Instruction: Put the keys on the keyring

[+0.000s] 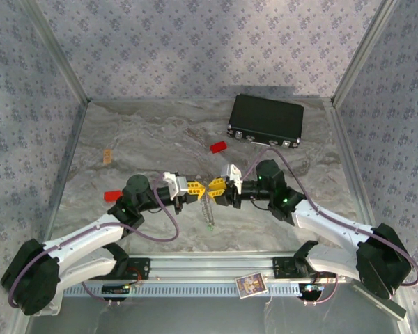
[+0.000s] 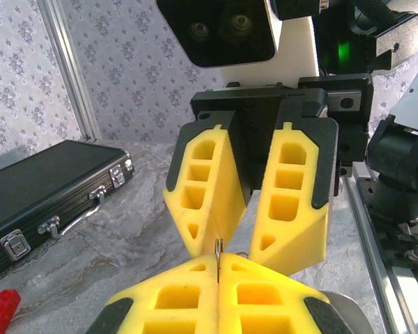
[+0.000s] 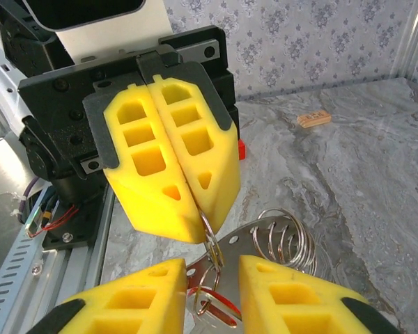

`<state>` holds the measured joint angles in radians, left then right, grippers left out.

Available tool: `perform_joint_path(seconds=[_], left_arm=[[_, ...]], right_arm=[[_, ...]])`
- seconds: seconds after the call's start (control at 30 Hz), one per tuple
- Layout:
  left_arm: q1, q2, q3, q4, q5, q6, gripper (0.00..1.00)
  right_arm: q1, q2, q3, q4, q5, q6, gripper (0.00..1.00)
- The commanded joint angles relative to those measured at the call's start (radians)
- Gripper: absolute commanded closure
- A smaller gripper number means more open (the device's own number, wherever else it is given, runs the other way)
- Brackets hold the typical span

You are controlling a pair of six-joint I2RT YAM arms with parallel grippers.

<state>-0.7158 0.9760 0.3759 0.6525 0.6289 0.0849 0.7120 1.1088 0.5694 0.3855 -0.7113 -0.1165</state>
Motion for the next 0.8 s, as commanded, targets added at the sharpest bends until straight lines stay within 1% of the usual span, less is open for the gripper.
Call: perform_joint_path(seconds=[0.0, 0.17, 0.3, 0.43, 0.47, 0.53, 0.6, 0.7, 0.77], left_arm=[[-0.007, 0.0, 0.001, 0.075, 0.038, -0.006, 1.0], [-0.01, 0.004, 0.004, 0.078, 0.044, -0.005, 1.0], [-0.01, 0.007, 0.004, 0.085, 0.042, -0.004, 1.0], [-0.01, 0.006, 0.011, 0.067, 0.013, 0.0, 1.0], [-0.01, 0.005, 0.017, 0.045, -0.002, 0.002, 0.96], [-0.011, -0.002, 0.043, -0.049, -0.022, 0.024, 0.78], [-0.013, -0.009, 0.07, -0.152, -0.039, 0.054, 0.69], [-0.018, -0.016, 0.094, -0.265, -0.059, 0.097, 0.66], [-0.022, -0.018, 0.103, -0.304, -0.067, 0.11, 0.65]], right_arm=[[0.008, 0.0, 0.041, 0.031, -0.01, 0.014, 0.79], [0.012, 0.009, 0.045, 0.046, -0.024, 0.02, 0.88], [0.013, 0.018, 0.055, 0.027, -0.04, 0.01, 1.0], [0.012, 0.014, 0.079, -0.036, -0.053, -0.023, 1.0], [0.014, 0.009, 0.088, -0.067, -0.053, -0.038, 1.0], [0.015, -0.008, 0.11, -0.139, -0.035, -0.082, 1.0], [0.017, -0.026, 0.13, -0.219, -0.002, -0.137, 1.0], [0.023, -0.04, 0.173, -0.35, 0.052, -0.221, 1.0], [0.025, -0.041, 0.201, -0.419, 0.068, -0.261, 1.0]])
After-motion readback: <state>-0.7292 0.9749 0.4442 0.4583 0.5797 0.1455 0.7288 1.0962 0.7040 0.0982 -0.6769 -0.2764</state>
